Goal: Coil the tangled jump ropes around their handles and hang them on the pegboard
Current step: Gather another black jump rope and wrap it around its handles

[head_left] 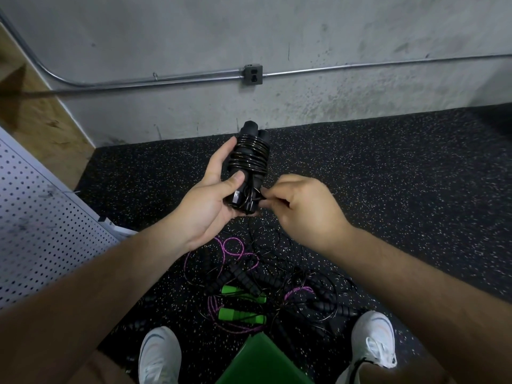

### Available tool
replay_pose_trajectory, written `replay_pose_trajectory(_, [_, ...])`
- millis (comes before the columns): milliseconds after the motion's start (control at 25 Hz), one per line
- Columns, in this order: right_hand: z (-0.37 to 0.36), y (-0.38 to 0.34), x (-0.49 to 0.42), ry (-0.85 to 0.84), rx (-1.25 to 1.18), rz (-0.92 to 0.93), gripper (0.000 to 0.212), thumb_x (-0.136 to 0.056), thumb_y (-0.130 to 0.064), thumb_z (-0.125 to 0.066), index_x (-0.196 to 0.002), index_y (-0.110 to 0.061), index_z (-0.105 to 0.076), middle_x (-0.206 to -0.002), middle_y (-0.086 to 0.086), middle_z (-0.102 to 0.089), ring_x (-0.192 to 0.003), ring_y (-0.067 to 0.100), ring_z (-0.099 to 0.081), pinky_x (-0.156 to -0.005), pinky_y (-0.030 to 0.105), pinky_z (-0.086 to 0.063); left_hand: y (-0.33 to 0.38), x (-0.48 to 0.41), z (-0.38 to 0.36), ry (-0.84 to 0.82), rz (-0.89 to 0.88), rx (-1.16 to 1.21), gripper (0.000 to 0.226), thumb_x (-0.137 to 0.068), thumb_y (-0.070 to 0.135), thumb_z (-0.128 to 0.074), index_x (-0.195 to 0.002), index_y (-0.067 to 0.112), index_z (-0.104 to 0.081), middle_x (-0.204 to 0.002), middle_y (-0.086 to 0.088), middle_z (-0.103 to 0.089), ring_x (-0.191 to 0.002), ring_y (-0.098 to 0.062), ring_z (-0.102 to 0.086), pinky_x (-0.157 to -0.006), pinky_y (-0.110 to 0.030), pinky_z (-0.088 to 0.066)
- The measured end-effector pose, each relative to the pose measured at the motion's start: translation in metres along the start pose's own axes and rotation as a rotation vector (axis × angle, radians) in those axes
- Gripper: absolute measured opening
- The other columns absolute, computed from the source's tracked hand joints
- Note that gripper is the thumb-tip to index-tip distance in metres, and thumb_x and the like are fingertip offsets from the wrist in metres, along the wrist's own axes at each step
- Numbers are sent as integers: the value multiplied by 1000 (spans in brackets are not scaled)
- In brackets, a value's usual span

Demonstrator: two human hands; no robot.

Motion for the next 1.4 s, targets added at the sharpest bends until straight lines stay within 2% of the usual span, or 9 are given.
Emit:
replay_pose_trajectory(200, [-10,4,8,76,-351,-352,3,-87,-16,-77,-86,-14,-79,-84,-8,-69,-73,12,-67,-72,39,-58,1,1,-2,25,-1,-19,63,-99,16,-49,-151,47,-32,-147,-8,-54,-125,-30,-61,-89,-44,-57])
replay_pose_trajectory(400, [-4,-1,2,84,-253,-282,5,-86,-17,-78,-90,-14,-80,-84,-8,-68,-73,5,-64,-70,21,-52,-1,5,-6,26,4,-105,59,-106,16,-39,-153,49,-23,-148,-5,-52,-126,-27,-59,-101,-47,-53])
replay_pose_trajectory(560, [-6,-5,0,27,-148,-280,6,-88,-23,-76,-88,-18,-79,-82,-12,-65,-71,0,-57,-65,8,-40,0,7,-3,-10,19,-92,77,-94,12,-53,-153,51,-22,-151,-5,-48,-129,-23,-56,-101,-38,-53])
replay_pose_trajectory(680, [-7,-10,0,7,-193,-306,8,-89,-20,-73,-83,-16,-77,-78,-7,-67,-69,6,-61,-62,18,-46,-1,9,0,-70,31,-152,98,-82,4,-63,-153,53,-17,-151,-1,-46,-133,-15,-54,-108,-34,-47])
replay_pose_trajectory(800, [-9,-21,0,14,-50,-122,13,-87,-10,-65,-77,-8,-72,-74,1,-63,-69,16,-58,-63,34,-49,-7,9,-3,-67,48,-155,101,-81,5,-64,-154,52,-15,-146,3,-50,-127,-7,-58,-101,-29,-51])
replay_pose_trajectory(920, [-10,-15,-2,54,-151,-75,11,-89,-5,-67,-93,-7,-77,-86,1,-64,-80,13,-59,-73,23,-50,-4,4,0,-4,35,-62,97,-81,1,-62,-154,49,-20,-143,-5,-57,-127,-14,-59,-96,-32,-55])
replay_pose_trajectory(1080, [-11,-5,0,-7,-267,-78,38,-93,-4,-67,-130,-8,-66,-108,0,-56,-102,9,-56,-93,14,-44,4,-2,5,38,10,10,94,-82,0,-62,-154,47,-24,-144,-13,-55,-125,-25,-62,-91,-47,-57])
replay_pose_trajectory(1240, [-2,2,0,75,-249,-137,17,-89,-13,-75,-106,-12,-75,-96,-7,-63,-89,1,-60,-81,16,-48,5,-4,8,-18,3,14,93,-84,1,-66,-153,49,-26,-144,-14,-54,-120,-31,-62,-83,-45,-57])
replay_pose_trajectory(1400, [-3,-8,-4,146,-231,-75,9,-85,-3,-72,-89,-9,-77,-88,-2,-65,-80,6,-62,-71,21,-51,-14,1,-3,-50,50,-41,96,-83,5,-69,-154,48,-22,-145,1,-56,-132,-18,-56,-99,-43,-54])
Point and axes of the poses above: each hand's wrist, its own x-axis away from the middle knuckle, its own z-axis out of the back of the hand, y = z × x, the point moved 4 cm from there along -x, towards the middle knuckle
